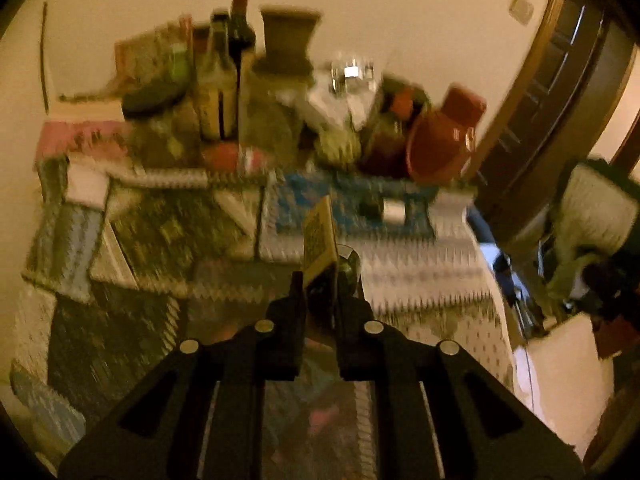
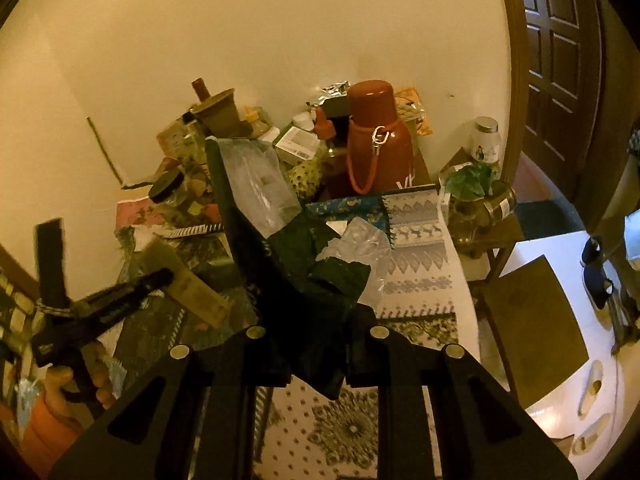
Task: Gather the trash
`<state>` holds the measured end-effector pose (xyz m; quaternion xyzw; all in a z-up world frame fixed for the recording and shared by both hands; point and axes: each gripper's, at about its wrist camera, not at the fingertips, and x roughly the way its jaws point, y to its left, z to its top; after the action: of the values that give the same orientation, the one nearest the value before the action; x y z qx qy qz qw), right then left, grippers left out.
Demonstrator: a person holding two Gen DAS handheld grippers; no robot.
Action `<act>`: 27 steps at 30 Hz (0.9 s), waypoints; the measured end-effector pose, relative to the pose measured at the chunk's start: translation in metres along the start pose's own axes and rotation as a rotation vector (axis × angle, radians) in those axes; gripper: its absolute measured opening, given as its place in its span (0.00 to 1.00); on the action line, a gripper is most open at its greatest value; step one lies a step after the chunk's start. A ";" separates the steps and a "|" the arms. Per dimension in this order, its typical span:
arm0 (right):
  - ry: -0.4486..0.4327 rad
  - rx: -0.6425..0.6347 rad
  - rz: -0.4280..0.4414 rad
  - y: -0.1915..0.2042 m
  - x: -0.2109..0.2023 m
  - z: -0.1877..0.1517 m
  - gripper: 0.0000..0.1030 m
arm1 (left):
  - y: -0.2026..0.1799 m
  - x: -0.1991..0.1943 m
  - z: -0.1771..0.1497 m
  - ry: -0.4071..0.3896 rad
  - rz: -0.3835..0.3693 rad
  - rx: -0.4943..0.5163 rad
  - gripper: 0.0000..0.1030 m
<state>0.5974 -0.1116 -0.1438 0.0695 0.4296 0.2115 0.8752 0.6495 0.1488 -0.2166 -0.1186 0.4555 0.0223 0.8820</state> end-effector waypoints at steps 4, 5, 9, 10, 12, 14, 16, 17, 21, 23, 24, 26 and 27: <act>0.004 -0.023 0.012 -0.007 -0.011 -0.012 0.15 | 0.003 0.025 -0.032 0.108 0.016 -0.064 0.12; 0.010 -0.027 0.015 -0.009 -0.013 -0.015 0.15 | 0.005 0.030 -0.039 0.129 0.031 -0.077 0.14; 0.026 -0.045 0.032 -0.015 -0.018 -0.024 0.15 | 0.011 0.033 -0.067 0.161 0.145 -0.096 0.14; 0.028 -0.050 0.036 -0.016 -0.019 -0.026 0.15 | 0.014 0.031 -0.070 0.155 0.164 -0.099 0.14; 0.036 -0.061 0.044 -0.017 -0.018 -0.028 0.15 | 0.016 0.024 -0.076 0.142 0.202 -0.105 0.14; 0.046 -0.068 0.051 -0.018 -0.018 -0.030 0.15 | 0.017 0.019 -0.080 0.150 0.248 -0.088 0.14; 0.052 -0.072 0.060 -0.016 -0.019 -0.031 0.15 | 0.019 0.015 -0.084 0.165 0.248 -0.073 0.15; 0.051 -0.074 0.067 -0.015 -0.020 -0.032 0.15 | 0.021 0.015 -0.085 0.178 0.233 -0.073 0.19; 0.047 -0.090 0.081 -0.009 -0.027 -0.035 0.15 | 0.026 0.012 -0.083 0.237 0.253 -0.051 0.49; 0.046 -0.091 0.081 -0.008 -0.026 -0.034 0.15 | 0.026 0.004 -0.078 0.201 0.287 -0.031 0.51; 0.045 -0.093 0.076 -0.008 -0.026 -0.034 0.15 | 0.027 0.002 -0.074 0.196 0.288 -0.023 0.51; 0.043 -0.093 0.069 -0.007 -0.024 -0.032 0.15 | 0.029 -0.001 -0.063 0.178 0.282 -0.016 0.51; 0.044 -0.090 0.070 -0.006 -0.024 -0.032 0.15 | 0.029 -0.001 -0.057 0.170 0.277 -0.014 0.52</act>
<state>0.5614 -0.1295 -0.1487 0.0404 0.4362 0.2623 0.8598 0.5991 0.1640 -0.2527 -0.0622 0.5404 0.1369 0.8278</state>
